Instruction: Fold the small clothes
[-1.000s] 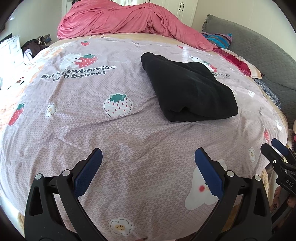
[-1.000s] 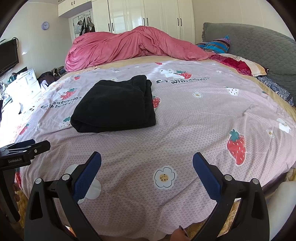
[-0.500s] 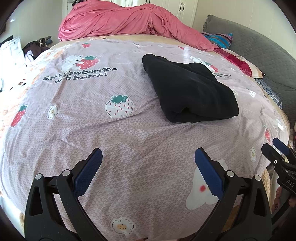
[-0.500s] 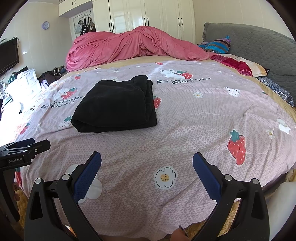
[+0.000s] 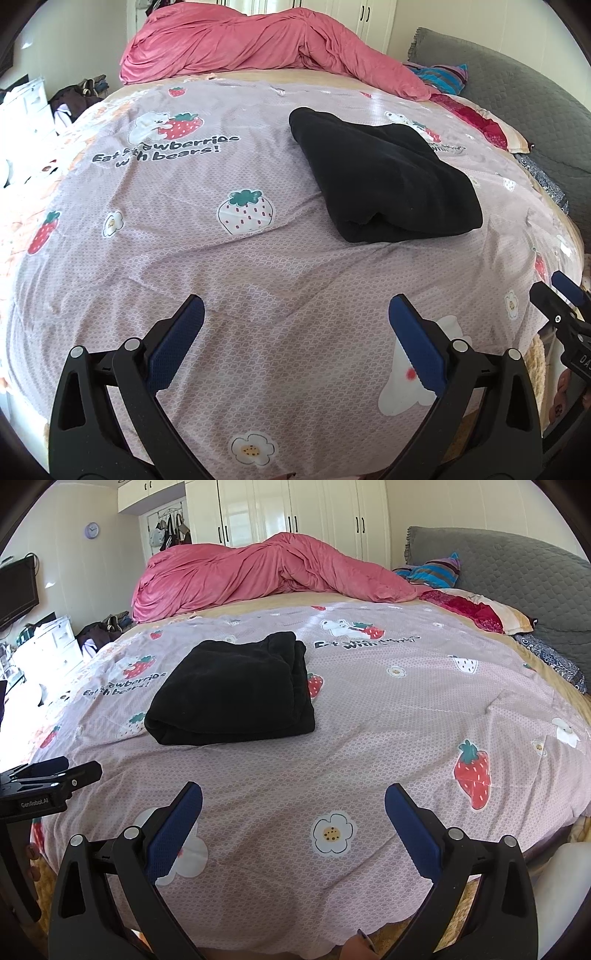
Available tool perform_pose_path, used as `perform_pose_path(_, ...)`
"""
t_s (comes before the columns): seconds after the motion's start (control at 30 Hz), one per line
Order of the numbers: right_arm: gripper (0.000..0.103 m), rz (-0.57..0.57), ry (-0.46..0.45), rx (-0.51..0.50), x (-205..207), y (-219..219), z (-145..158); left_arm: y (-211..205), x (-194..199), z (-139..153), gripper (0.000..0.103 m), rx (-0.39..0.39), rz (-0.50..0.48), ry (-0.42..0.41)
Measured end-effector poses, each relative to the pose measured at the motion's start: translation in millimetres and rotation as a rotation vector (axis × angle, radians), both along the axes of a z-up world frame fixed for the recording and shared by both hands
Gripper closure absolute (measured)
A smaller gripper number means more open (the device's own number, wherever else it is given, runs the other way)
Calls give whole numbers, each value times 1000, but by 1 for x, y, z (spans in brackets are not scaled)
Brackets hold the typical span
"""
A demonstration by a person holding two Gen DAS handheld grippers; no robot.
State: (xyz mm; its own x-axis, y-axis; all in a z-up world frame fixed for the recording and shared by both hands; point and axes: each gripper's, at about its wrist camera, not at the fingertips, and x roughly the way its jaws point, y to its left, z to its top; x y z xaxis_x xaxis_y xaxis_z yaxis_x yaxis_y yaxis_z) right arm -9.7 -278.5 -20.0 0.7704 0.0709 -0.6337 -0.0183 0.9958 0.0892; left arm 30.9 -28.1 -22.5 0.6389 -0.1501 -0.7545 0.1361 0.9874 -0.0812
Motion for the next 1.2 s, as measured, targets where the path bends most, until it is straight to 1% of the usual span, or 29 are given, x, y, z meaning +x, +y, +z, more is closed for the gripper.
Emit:
perform_pose_path(0.23,4,-1,1,2,0,0,1,-1,-2,1,9,19,3,-8)
perform_pose_path(0.43,4,-30,14,39,-1,-7,0,-3,-3,1,9,29,2,-15)
perform_pose_path(0.5,4,-48,15,43,-1,-10,0,-3,-3,0,9,23,4,-7)
perform_pose_path(0.6,4,-83,15,40,-4,-18,0,2,-2,-3,9,-19,16,18)
perform_pose_path(0.73,4,-171,11,42,-13,-37,-1,12,-2,-6,9,-18,49,31)
perform_pose_path(0.83,4,-302,13,48,-26,-65,-5,33,3,-10,9,-63,104,61)
perform_pose_path(0.9,4,-425,16,60,-40,-94,-9,53,8,-13,9,-77,151,78)
perform_pose_path(0.97,4,-578,25,64,-57,-131,-15,82,16,-17,9,-69,225,89)
perform_pose_path(1.03,4,-729,39,50,-76,-168,-22,122,27,-21,9,-60,314,109)
perform_pose_path(1.1,4,-918,60,-5,-100,-214,-30,161,36,-23,9,-58,396,118)
perform_pose_path(1.17,4,-1100,98,-2,-129,-265,-41,212,46,-23,9,-28,504,113)
perform_pose_path(1.2,4,-1189,125,-6,-142,-287,-46,243,54,-21,9,5,571,101)
